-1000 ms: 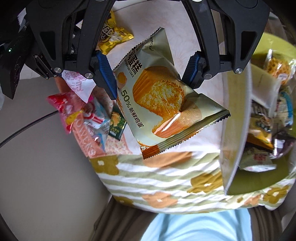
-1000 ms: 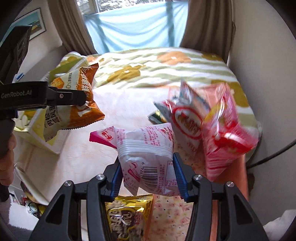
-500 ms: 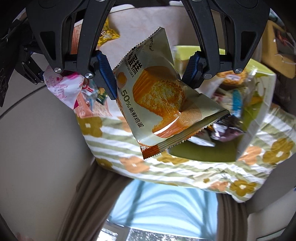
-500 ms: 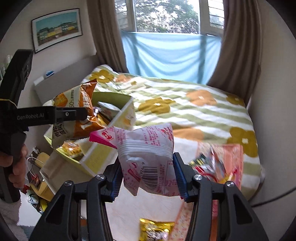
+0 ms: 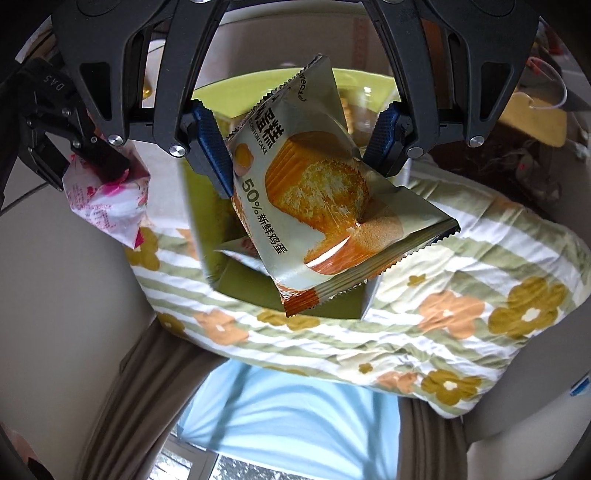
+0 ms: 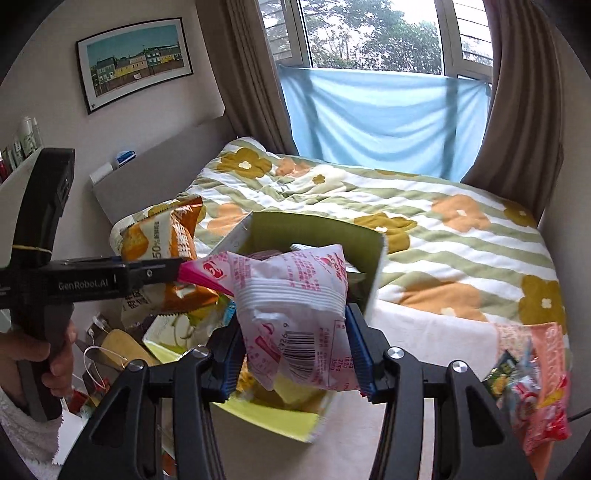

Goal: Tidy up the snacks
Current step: 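Carry both bags over the yellow box and open both tools to drop them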

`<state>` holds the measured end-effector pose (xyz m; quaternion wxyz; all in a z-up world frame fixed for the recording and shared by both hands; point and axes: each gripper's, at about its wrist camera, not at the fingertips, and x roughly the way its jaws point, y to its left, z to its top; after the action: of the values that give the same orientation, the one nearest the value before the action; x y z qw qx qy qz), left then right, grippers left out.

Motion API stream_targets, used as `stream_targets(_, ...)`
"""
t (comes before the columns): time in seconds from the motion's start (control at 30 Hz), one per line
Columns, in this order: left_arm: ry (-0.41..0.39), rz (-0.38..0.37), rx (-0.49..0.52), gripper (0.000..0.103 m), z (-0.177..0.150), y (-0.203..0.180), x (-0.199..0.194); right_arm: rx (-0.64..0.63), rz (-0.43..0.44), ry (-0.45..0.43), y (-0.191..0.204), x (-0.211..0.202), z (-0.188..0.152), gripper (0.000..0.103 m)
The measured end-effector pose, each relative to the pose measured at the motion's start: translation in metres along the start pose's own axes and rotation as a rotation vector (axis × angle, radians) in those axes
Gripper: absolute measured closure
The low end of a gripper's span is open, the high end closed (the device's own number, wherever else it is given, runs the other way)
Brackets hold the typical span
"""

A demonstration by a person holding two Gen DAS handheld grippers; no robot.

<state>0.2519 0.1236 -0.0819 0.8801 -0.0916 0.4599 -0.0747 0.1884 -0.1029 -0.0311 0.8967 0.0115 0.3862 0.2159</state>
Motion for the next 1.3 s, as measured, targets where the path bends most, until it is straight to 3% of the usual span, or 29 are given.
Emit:
stream_targets(0.17, 0.087, -0.037, 0.068, 0.039, 0.0, 0.03, 0.023, 0.063, -0.03, 0.028, 0.023, 0.029, 0.003, 0.057)
stream_targets(0.37, 0.175, -0.065, 0.145, 0.037, -0.004, 0.035, 0.05, 0.11, -0.089, 0.062, 0.029, 0.039, 0.003, 0.057)
stream_targets(0.4, 0.182, -0.069, 0.156, 0.033, -0.003, 0.034, 0.053, 0.119, -0.095, 0.066, 0.026, 0.04, 0.003, 0.057)
stream_targets(0.5, 0.169, -0.025, 0.213, 0.0, -0.003, 0.026, 0.057, 0.142, -0.105, 0.074, 0.02, 0.041, 0.0, 0.057)
stream_targets(0.6, 0.151, -0.041, 0.249, 0.0, -0.006, 0.019, 0.054, 0.149, -0.106, 0.084, 0.016, 0.041, -0.004, 0.057)
stream_targets(0.97, 0.096, -0.019, 0.175, 0.0, -0.017, 0.039, 0.025, 0.157, -0.081, 0.154, 0.017, 0.048, -0.022, 0.055)
stream_targets(1.03, 0.087, -0.007, 0.167, 0.0, -0.017, 0.04, 0.023, 0.153, -0.091, 0.152, 0.017, 0.05, -0.021, 0.048)
stream_targets(1.1, 0.079, -0.011, 0.16, 0.0, -0.017, 0.041, 0.02, 0.14, -0.094, 0.119, 0.02, 0.046, -0.021, 0.022)
stream_targets(1.17, 0.073, -0.011, 0.153, 0.0, -0.018, 0.042, 0.017, 0.125, -0.096, 0.089, 0.022, 0.04, -0.021, 0.006)
stream_targets(1.3, 0.073, -0.018, 0.14, 0.0, -0.023, 0.045, 0.012, 0.123, -0.106, 0.085, 0.022, 0.033, -0.024, 0.006)
